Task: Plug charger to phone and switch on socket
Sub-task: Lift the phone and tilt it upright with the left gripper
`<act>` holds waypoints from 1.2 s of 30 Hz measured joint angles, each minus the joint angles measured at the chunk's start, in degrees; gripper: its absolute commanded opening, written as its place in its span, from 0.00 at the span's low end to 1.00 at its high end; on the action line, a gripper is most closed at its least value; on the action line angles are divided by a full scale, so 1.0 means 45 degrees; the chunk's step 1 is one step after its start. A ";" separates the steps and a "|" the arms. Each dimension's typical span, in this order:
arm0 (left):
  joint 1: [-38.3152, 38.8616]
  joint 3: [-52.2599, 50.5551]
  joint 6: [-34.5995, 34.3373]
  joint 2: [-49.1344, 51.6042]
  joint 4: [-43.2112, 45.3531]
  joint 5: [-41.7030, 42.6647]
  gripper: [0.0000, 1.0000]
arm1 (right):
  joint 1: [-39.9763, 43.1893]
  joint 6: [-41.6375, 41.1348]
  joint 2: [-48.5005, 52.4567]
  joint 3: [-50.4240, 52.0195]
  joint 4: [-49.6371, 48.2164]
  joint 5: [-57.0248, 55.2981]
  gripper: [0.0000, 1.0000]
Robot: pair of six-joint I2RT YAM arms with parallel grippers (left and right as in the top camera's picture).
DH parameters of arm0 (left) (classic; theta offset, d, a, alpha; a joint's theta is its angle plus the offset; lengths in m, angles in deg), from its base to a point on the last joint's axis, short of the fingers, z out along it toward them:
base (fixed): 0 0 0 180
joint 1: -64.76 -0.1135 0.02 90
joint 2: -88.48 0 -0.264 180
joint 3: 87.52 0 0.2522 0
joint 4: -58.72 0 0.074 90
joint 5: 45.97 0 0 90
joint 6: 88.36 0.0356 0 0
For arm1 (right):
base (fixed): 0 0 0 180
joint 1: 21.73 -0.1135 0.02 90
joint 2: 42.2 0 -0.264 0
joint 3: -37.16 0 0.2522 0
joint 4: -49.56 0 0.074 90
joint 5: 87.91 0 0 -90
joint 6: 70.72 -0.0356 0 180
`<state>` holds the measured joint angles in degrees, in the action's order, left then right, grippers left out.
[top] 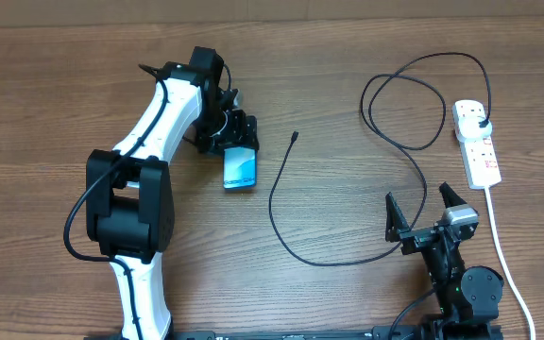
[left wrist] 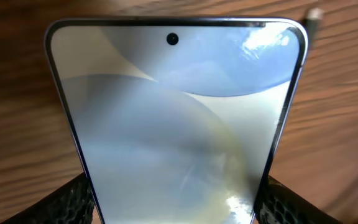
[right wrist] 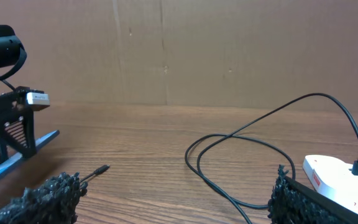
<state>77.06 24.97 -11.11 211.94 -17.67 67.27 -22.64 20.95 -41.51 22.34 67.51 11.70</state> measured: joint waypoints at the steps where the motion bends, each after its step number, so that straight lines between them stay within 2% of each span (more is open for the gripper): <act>1: 0.0005 0.0000 -0.0248 0.0000 0.0029 0.0248 0.70 | 0.0005 0.0000 0.0000 0.0000 -0.0010 0.0000 1.00; 8: 0.0000 0.0000 -0.2749 0.0000 0.0058 0.1501 0.70 | 0.0000 -0.0005 0.0000 0.0000 -0.0005 0.0000 1.00; 10: 0.0000 0.0000 -0.3191 0.0000 0.0058 0.1593 0.66 | 0.0000 0.0005 0.0000 0.0000 -0.0010 0.0000 1.00; 18: 0.0000 0.0000 -0.3818 0.0000 -0.0039 0.1690 0.69 | 0.0000 -0.0005 0.0000 0.0000 -0.0005 0.0000 1.00; 24: 0.0000 0.0000 -0.4177 0.0000 -0.0267 0.1734 0.65 | 0.0000 0.0005 0.0000 0.0000 -0.0005 0.0000 1.00; 32: 0.0000 0.0000 -0.5717 0.0000 -0.0491 0.2526 0.64 | 0.0000 0.0005 0.0000 0.0000 -0.0010 0.0000 1.00; 36: 0.0000 0.0000 -0.7028 0.0000 -0.0471 0.2803 0.64 | 0.0000 0.0000 0.0000 0.0000 -0.0005 -0.0005 1.00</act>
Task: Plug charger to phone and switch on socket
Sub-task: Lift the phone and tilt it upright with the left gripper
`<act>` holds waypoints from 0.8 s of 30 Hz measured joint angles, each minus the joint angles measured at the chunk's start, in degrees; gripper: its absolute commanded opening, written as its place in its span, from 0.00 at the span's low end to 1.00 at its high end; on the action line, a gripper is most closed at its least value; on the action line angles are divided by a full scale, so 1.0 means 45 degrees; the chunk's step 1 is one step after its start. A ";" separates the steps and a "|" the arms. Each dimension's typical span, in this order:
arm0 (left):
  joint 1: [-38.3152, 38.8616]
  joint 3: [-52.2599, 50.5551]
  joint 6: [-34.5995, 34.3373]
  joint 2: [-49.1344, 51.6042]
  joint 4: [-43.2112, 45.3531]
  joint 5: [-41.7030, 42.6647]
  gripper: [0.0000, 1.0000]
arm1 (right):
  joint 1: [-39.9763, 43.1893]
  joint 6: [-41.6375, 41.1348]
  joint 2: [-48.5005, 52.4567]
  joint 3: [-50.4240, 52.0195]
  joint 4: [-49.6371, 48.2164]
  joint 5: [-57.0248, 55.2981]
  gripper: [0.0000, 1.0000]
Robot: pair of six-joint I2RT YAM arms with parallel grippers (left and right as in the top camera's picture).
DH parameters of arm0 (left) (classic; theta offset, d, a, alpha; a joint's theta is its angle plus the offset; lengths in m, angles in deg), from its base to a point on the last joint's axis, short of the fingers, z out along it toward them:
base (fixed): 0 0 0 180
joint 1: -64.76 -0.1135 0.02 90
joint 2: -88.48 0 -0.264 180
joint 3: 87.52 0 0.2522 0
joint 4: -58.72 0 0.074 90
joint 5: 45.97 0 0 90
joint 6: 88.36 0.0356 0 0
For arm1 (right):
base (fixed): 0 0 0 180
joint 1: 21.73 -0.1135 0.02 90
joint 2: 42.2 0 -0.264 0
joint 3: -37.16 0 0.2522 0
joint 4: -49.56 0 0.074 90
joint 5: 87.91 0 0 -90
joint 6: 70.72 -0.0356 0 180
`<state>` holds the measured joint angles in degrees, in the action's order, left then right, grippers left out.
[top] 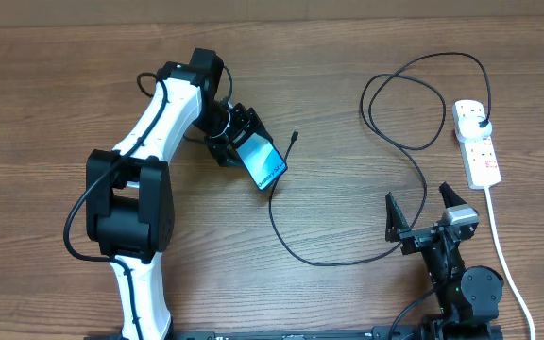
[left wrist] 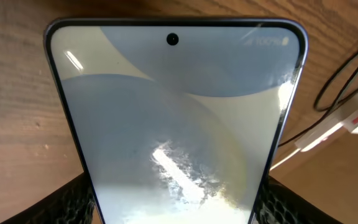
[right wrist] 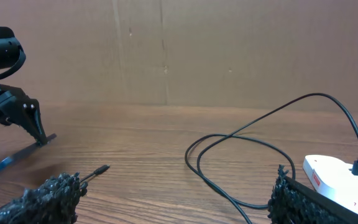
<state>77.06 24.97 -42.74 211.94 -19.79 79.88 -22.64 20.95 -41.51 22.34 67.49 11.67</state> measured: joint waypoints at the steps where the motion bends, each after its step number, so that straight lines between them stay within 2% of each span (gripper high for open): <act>1: 0.0000 0.0000 -0.0398 0.0000 0.0005 0.0087 0.63 | 0.0000 0.0005 0.0000 0.0000 0.0000 0.0005 1.00; 12: 0.0000 0.0000 -0.3084 0.0000 0.0005 0.1739 0.61 | 0.0000 0.0000 0.0000 0.0000 0.0000 0.0005 1.00; 16: 0.0000 0.0000 -0.3852 0.0000 0.0005 0.2035 0.58 | 0.0000 -0.0005 0.0000 0.0000 -0.0005 0.0005 1.00; 24: 0.0000 0.0000 -0.4546 0.0000 0.0015 0.2696 0.57 | 0.0000 0.0000 0.0000 0.0000 0.0000 0.0005 1.00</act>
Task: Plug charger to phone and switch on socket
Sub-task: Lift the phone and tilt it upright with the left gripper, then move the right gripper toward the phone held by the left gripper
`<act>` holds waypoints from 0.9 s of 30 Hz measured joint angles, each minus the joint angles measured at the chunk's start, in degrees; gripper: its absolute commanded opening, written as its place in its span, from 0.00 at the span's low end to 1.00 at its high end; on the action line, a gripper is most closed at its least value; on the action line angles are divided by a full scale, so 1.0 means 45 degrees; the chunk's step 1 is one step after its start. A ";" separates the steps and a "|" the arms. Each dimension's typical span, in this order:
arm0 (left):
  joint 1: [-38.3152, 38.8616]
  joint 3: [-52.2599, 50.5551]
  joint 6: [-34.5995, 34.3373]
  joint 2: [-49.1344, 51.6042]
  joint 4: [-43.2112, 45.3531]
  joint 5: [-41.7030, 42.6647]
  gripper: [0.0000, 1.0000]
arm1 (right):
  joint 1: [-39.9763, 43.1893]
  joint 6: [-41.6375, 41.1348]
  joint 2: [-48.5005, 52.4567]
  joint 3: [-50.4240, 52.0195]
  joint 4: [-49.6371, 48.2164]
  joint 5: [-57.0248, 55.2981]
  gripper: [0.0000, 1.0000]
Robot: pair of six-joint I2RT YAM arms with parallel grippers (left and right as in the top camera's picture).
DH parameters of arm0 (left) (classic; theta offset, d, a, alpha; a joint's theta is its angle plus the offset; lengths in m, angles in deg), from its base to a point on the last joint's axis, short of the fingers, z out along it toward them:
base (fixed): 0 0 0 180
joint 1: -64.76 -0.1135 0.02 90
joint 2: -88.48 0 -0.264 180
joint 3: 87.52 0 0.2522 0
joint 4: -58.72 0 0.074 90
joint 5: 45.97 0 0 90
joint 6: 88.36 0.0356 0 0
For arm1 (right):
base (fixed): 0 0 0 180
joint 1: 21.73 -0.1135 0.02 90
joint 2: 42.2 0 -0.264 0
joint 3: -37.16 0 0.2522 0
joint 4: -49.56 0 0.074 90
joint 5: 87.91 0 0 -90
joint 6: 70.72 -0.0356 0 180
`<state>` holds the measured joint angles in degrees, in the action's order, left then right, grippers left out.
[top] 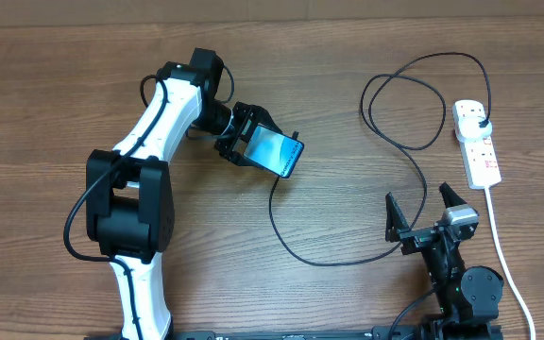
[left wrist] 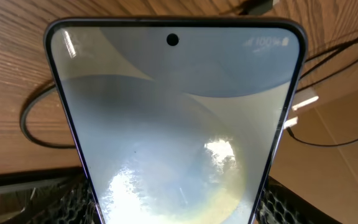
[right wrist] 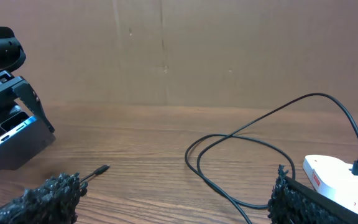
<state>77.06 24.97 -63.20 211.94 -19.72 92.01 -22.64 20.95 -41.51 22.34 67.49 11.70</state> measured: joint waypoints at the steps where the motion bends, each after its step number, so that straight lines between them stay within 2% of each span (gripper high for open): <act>1: 0.0000 0.0000 -0.0024 0.0000 0.0000 0.0068 0.57 | 0.0000 -0.0005 0.0000 0.0000 0.0005 0.0000 1.00; 10: 0.0000 0.0000 -0.0661 0.0000 0.0078 0.1175 0.58 | 0.0000 -0.1064 0.0000 0.0000 0.0005 0.0146 1.00; 21: -0.0180 0.0000 -0.1185 0.0000 0.0481 0.2453 0.59 | 0.0000 -0.4177 0.0063 0.0000 -0.0039 0.1001 1.00; 27: -0.0466 0.0000 -0.1224 0.0000 0.0529 0.3016 0.59 | 0.0000 -0.4755 0.0743 -0.0359 0.1379 0.1375 1.00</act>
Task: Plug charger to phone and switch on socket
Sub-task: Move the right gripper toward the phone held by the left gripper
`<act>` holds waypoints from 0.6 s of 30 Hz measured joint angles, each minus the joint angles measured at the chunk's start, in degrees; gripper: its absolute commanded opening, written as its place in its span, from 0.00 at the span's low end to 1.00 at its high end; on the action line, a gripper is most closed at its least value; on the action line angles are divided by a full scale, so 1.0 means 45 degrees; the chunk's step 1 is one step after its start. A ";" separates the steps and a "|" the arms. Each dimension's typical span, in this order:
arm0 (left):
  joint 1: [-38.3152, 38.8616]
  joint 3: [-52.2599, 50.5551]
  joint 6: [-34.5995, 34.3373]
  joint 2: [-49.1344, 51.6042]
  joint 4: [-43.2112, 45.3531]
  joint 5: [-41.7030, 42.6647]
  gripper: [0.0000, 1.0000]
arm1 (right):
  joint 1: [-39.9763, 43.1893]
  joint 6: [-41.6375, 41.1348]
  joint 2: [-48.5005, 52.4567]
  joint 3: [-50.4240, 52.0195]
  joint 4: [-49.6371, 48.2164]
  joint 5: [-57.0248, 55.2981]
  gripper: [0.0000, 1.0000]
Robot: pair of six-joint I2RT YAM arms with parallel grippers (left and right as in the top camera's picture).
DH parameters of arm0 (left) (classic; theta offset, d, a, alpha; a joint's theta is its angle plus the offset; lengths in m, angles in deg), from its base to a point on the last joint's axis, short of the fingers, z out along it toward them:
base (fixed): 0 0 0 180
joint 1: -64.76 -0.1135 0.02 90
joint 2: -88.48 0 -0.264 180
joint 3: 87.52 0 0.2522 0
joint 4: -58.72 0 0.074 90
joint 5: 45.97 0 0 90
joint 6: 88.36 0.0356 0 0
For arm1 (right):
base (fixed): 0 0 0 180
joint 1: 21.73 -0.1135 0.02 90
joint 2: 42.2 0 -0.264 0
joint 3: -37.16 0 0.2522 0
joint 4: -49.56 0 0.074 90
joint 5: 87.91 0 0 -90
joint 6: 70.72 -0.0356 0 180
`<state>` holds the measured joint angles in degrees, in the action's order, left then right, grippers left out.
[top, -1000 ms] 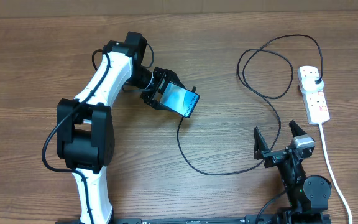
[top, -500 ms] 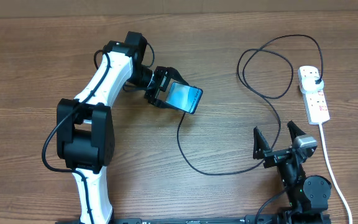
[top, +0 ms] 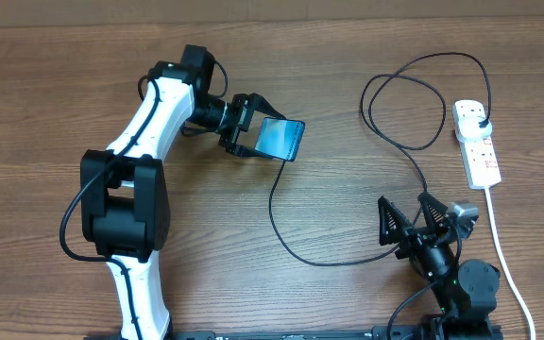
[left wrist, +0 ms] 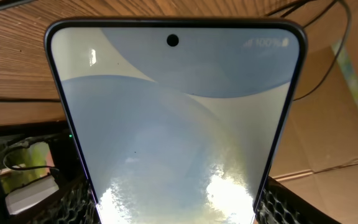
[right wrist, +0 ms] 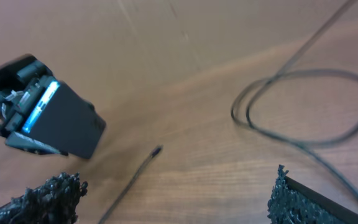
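The phone point(top: 281, 139), screen lit, is held off the table by its lower end in my left gripper point(top: 256, 127), which is shut on it. It fills the left wrist view point(left wrist: 173, 124), with a fingertip point(left wrist: 277, 200) on either side. The right wrist view shows the phone point(right wrist: 64, 124) edge-on. The black charger cable point(top: 281, 227) curls across the table; its free plug point(right wrist: 156, 150) lies just right of the phone. The white socket strip point(top: 475, 142) lies at the far right with the charger plugged in. My right gripper point(top: 414, 225) is open and empty near the front edge.
The cable makes loose loops point(top: 404, 94) between the phone and the strip. The strip's white lead point(top: 499, 246) runs down the right side past my right arm. A cardboard wall point(right wrist: 166, 31) stands behind the wooden table point(top: 64, 85).
The left gripper has lifted and tipped the phone a little farther back. The right gripper has swung left and tilted down, so its view now looks at the cable plug.
At first the left gripper held the phone pointing toward the front edge, left of the cable plug. It then turned the phone step by step until its top pointed right, close to the plug. The right arm stayed still until just now.
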<state>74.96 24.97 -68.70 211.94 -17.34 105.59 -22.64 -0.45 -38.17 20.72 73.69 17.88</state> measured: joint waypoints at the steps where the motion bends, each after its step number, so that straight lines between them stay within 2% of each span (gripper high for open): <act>1: -0.0039 0.0000 -0.0010 0.0000 -0.0005 0.0039 0.59 | 0.0000 -0.0039 0.0199 -0.0228 0.0325 0.0039 1.00; 9: -0.0107 0.0000 -0.0015 0.0000 0.0005 0.0204 0.59 | 0.0000 -0.0233 0.3347 -0.3682 0.2278 0.0170 1.00; 18: -0.0107 0.0000 -0.0015 0.0000 0.0024 0.0228 0.59 | 0.0000 -0.0199 0.9015 -0.9549 0.6892 0.0991 1.00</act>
<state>74.48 24.97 -68.77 211.94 -17.23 106.61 -22.64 -1.34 2.40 -22.25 104.71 22.34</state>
